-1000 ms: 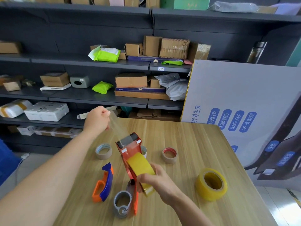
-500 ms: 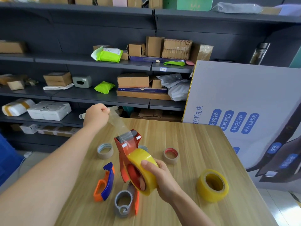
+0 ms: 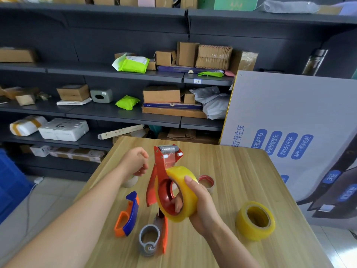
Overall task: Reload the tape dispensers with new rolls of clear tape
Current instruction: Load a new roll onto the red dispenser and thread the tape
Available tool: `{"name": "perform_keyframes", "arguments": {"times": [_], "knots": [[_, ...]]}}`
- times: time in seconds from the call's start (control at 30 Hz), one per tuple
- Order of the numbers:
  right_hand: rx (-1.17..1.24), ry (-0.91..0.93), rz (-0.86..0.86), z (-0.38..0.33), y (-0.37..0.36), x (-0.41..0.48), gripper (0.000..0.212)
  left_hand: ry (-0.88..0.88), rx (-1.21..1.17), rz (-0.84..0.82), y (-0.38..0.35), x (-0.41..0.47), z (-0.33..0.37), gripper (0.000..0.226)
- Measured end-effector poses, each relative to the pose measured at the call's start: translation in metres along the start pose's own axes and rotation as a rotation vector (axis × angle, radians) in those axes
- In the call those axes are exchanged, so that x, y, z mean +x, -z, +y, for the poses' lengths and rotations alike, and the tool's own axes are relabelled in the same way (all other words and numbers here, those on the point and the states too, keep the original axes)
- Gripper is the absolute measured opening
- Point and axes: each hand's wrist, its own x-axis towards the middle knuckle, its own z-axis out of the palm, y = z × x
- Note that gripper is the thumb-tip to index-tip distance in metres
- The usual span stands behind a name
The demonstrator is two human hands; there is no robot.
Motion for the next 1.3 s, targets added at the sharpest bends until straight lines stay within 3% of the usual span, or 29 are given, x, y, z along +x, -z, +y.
{"name": "perform_keyframes", "arguments": {"times": [0.13,0.27,0.4,0.5,0.6,0.8,1.17,1.3], "knots": [[0.039,-0.026,0.062,-0.006,0.001,0.002,0.058,0.054,-0.073,-0.028,-0.014,-0.007,-0.007,0.031],[-0.009,-0.022,0.064,-0.006,0.003,0.0,0.068,-0.003,-0.029,0.175,-0.01,-0.001,-0.003,0.035],[-0.08,-0.029,0.016,-0.009,0.002,-0.004,0.05,-0.196,0.227,0.401,0.019,0.011,0.014,0.036],[-0.151,-0.049,-0.027,-0.014,-0.002,-0.005,0.051,-0.302,0.346,0.511,0.042,0.019,0.03,0.036],[-0.194,-0.037,-0.11,-0.024,-0.006,-0.008,0.038,-0.377,0.459,0.53,0.057,0.023,0.037,0.036],[-0.296,-0.04,-0.125,-0.036,-0.001,-0.012,0.037,-0.424,0.534,0.524,0.06,0.023,0.038,0.036],[-0.262,0.015,-0.203,-0.052,0.013,-0.02,0.032,-0.304,0.407,0.518,0.068,0.033,0.037,0.038],[-0.194,0.06,-0.181,-0.048,0.018,-0.017,0.043,-0.216,0.248,0.473,0.06,0.036,0.025,0.036]]}}
